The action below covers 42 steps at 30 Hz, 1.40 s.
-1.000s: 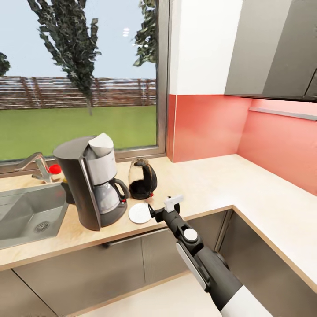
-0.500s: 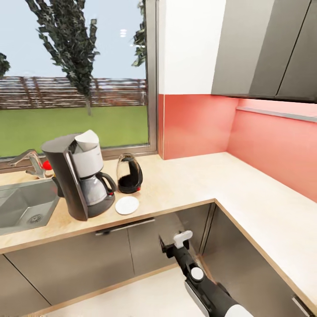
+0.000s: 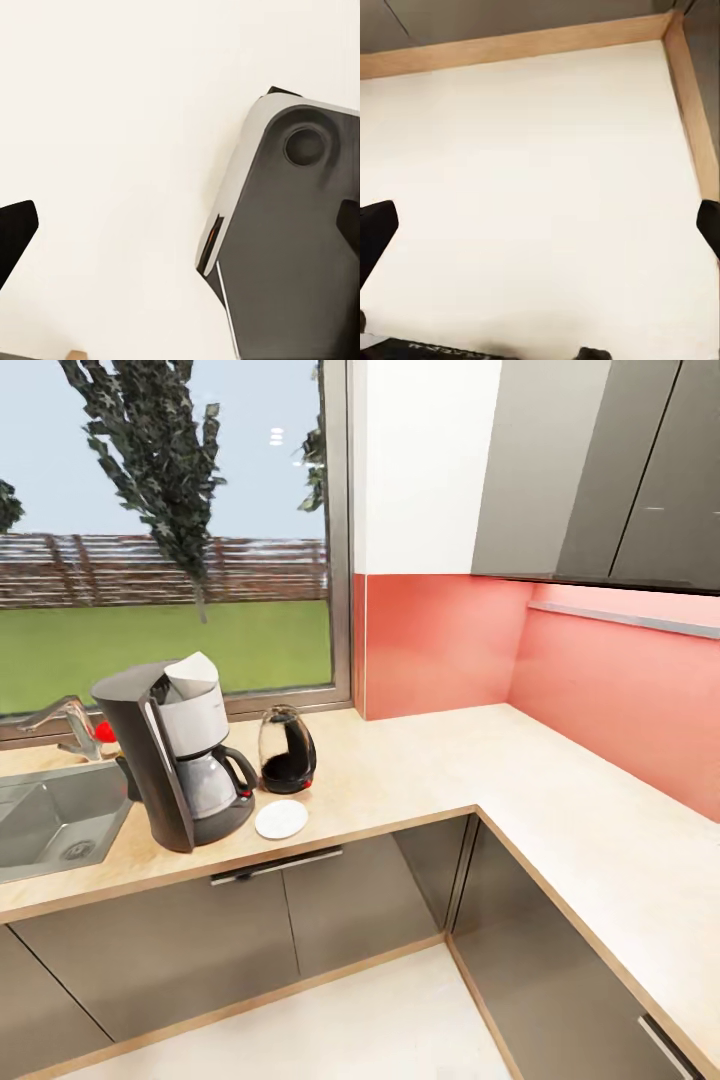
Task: Set up a coffee station on the kitchen countertop: keep the coffee maker on the countertop, move the bottle of coffee from the kitchen shelf to the counter next to the coffee maker, place a paper coffee filter on top of the coffee maker, put the saucer next to the coffee maker with the coffee cup on the saucer, and place the electric kettle next to the coffee maker.
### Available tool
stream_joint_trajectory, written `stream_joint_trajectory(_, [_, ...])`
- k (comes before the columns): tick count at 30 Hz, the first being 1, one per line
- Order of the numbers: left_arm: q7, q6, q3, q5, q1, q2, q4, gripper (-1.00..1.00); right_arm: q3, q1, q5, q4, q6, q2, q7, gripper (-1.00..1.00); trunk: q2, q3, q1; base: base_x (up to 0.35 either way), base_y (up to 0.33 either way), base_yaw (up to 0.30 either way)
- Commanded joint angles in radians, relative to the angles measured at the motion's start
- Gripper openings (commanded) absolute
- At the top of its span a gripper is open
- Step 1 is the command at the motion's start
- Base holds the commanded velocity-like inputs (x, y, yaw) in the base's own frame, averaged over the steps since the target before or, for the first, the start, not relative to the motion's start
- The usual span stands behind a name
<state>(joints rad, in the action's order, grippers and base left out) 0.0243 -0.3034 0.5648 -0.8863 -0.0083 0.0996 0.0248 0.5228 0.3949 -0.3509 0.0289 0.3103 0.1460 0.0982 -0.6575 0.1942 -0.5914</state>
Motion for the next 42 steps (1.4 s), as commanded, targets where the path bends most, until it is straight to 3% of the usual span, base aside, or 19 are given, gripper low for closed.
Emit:
stream_joint_trajectory(1, [0.002, -0.004, 0.008, -0.002, -0.001, -0.001, 0.002, 1.00, 0.009, -0.004, -0.009, -0.001, -0.043, 0.000, 0.004, 1.00, -0.001, 0.001, 0.000, 0.000, 0.000, 0.000])
stream_joint_trajectory(3, [0.002, -0.004, 0.008, -0.001, -0.001, -0.002, 0.003, 1.00, 0.009, -0.016, -0.014, -0.002, -0.202, -0.003, 0.001, 1.00, -0.001, 0.001, 0.000, 0.000, 0.000, 0.000])
stream_joint_trajectory(6, [0.003, -0.005, 0.006, -0.001, -0.001, -0.003, 0.003, 1.00, 0.010, -0.026, -0.016, -0.003, -0.342, -0.008, -0.002, 1.00, -0.001, 0.001, 0.000, 0.000, 0.000, 0.000])
stream_joint_trajectory(10, [0.003, -0.005, 0.008, 0.000, -0.001, -0.003, 0.003, 1.00, 0.012, -0.047, -0.013, -0.003, -0.415, -0.012, -0.003, 1.00, -0.001, 0.001, 0.000, 0.000, 0.000, 0.000])
stream_joint_trajectory(17, [0.002, -0.010, 0.006, -0.003, -0.002, 0.010, 0.002, 1.00, 0.011, -0.051, -0.015, 0.000, -0.426, -0.013, 0.000, 1.00, -0.001, 0.001, 0.000, 0.000, 0.000, 0.000])
stream_joint_trajectory(22, [-0.006, -0.061, 0.017, -0.001, -0.016, 0.017, 0.001, 1.00, 0.011, -0.051, -0.017, 0.001, -0.404, -0.013, -0.003, 1.00, -0.001, 0.001, 0.000, 0.000, 0.000, 0.000])
stream_joint_trajectory(23, [-0.008, -0.074, 0.032, -0.001, -0.033, 0.022, 0.000, 1.00, 0.010, -0.051, -0.018, 0.002, -0.398, -0.013, 0.000, 1.00, -0.001, 0.001, 0.000, 0.000, 0.000, 0.000])
stream_joint_trajectory(24, [-0.020, -0.113, 0.110, -0.001, -0.140, 0.030, -0.014, 1.00, 0.011, -0.051, -0.017, 0.002, -0.396, -0.016, 0.004, 1.00, -0.001, 0.002, 0.000, 0.000, 0.000, 0.177])
stream_joint_trajectory(26, [-0.056, -0.114, 0.172, 0.000, -0.161, 0.034, -0.066, 1.00, 0.011, -0.051, -0.017, 0.002, -0.395, -0.023, 0.004, 1.00, -0.001, 0.004, 0.000, 0.000, 0.000, 0.208])
stream_joint_trajectory(30, [-0.082, -0.116, 0.212, 0.002, -0.170, 0.042, -0.114, 1.00, 0.011, -0.051, -0.019, 0.001, -0.395, -0.034, 0.003, 1.00, -0.001, 0.008, 0.000, 0.000, 0.000, 0.231])
stream_joint_trajectory(34, [-0.087, -0.132, 0.225, 0.002, -0.162, 0.040, -0.126, 1.00, 0.011, -0.051, -0.021, 0.000, -0.394, -0.056, 0.000, 1.00, -0.001, 0.011, 0.000, 0.000, 0.000, 0.239])
stream_joint_trajectory(42, [-0.083, -0.157, 0.213, -0.013, -0.158, 0.051, -0.121, 1.00, 0.011, -0.055, -0.019, -0.003, -0.394, -0.076, 0.003, 1.00, -0.001, 0.018, 0.000, -0.029, 0.171, 0.245])
